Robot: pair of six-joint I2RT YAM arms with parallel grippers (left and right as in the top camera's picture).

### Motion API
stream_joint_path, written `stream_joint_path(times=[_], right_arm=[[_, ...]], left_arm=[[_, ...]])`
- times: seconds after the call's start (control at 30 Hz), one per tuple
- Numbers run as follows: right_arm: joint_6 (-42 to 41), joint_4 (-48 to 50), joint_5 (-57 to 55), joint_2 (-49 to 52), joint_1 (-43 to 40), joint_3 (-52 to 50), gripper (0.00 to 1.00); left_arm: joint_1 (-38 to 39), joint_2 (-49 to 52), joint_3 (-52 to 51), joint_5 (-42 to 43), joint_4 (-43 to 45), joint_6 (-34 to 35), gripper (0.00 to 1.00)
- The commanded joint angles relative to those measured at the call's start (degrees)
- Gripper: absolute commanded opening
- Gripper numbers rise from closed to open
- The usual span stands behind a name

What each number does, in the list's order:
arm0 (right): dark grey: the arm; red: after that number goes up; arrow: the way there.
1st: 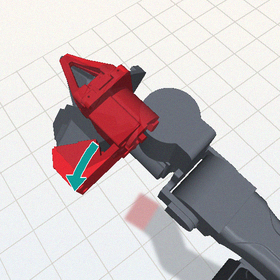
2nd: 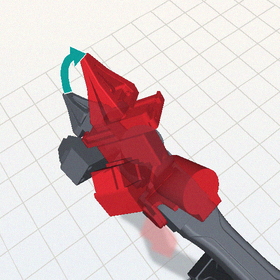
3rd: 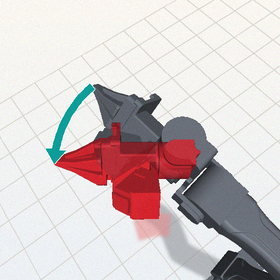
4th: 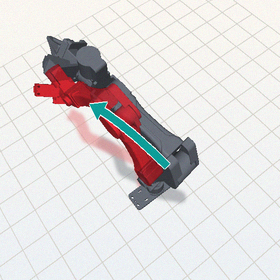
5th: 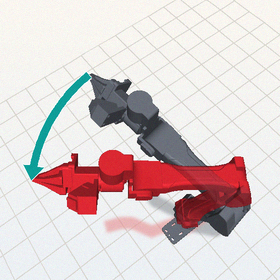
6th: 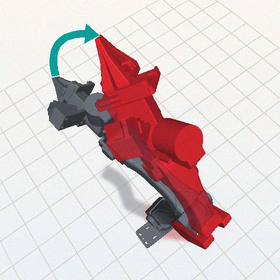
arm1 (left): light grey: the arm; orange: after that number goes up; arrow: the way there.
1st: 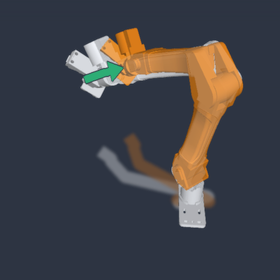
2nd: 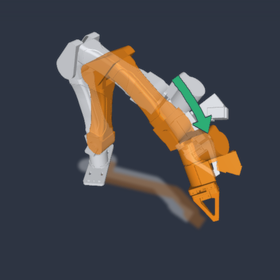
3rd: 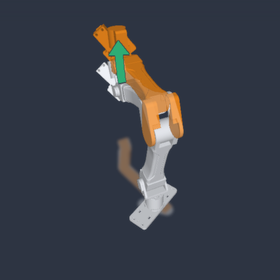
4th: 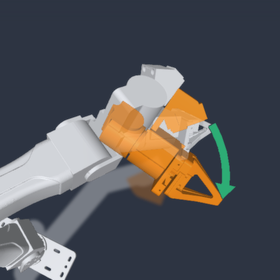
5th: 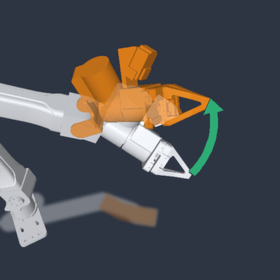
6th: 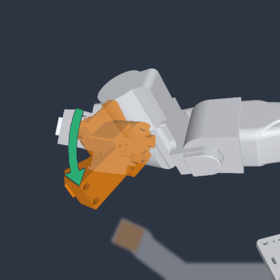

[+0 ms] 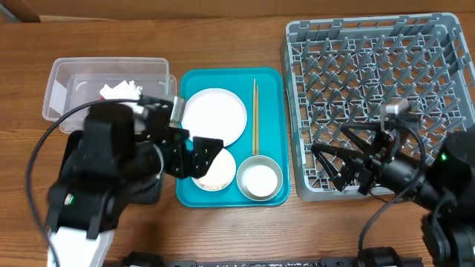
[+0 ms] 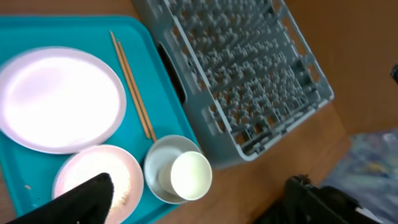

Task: Sort waste into correct bins and load items into the dishwasher
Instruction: 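Grasp the white paper cup from the small white bowl with left gripper, then pass the white cup from the left gripper to the right gripper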

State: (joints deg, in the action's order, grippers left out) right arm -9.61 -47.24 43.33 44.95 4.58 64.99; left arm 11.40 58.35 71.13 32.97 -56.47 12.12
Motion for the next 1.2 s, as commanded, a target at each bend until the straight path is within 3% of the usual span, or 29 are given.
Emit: stream_joint_path(times=[0.0, 0.13, 0.3, 0.4, 0.5, 0.6, 0.7, 0.83, 1.0, 1.07, 1.17], right_arm=[[-1.38, -0.07, 1.73, 1.53, -0.11, 0.85, 1.0], [-5.92, -0.55, -4.04, 2.54, -0.11, 0.85, 1.0], [-18.36, -7.72, -22.88, 4.07, -0.11, 0.85, 1.0], [-18.75, -10.78, -24.65, 5.05, -0.11, 0.85, 1.0], [-18.71, -12.37, -24.65, 5.86, -0.11, 0.85, 1.0], [-18.69, -12.79, -24.65, 6.19, -0.11, 0.85, 1.0], [-18.69, -12.68, -24.68, 6.25, -0.11, 0.85, 1.0], [-18.69, -12.87, -24.65, 6.25, -0.11, 0.85, 1.0], [-18.75, -11.58, -22.86, 6.25, -0.11, 0.85, 1.0], [-18.67, -10.8, -20.83, 6.25, -0.11, 0.85, 1.0], [-12.81, -7.54, -11.1, 6.47, -0.09, 0.81, 1.0]], left_arm=[[5.31, 5.7, 0.96, 0.68, -2.1, 0.76, 0.87], [15.32, 13.11, 0.92, -14.25, -4.87, 2.67, 0.84], [25.94, 24.26, 0.76, -32.24, -5.14, 11.47, 0.78], [28.65, 30.1, 0.74, -33.48, -2.78, 12.57, 0.75], [29.79, 35.1, 0.74, -33.42, -1.2, 12.59, 0.64], [29.88, 38.69, 0.74, -30.93, 0.55, 12.55, 0.45], [29.86, 40.26, 0.74, -28.2, 1.22, 12.5, 0.04], [29.11, 38.27, 1.4, -28.17, 0.57, 12.59, 0.04], [21.51, 29.92, 5.66, -18.45, -3.8, 8.85, 0.04], [16.26, 26.67, 6.56, -10.1, -4.2, 5.03, 0.04], [6.23, 22.93, 6.71, 10.67, -3.89, -3.39, 0.04]])
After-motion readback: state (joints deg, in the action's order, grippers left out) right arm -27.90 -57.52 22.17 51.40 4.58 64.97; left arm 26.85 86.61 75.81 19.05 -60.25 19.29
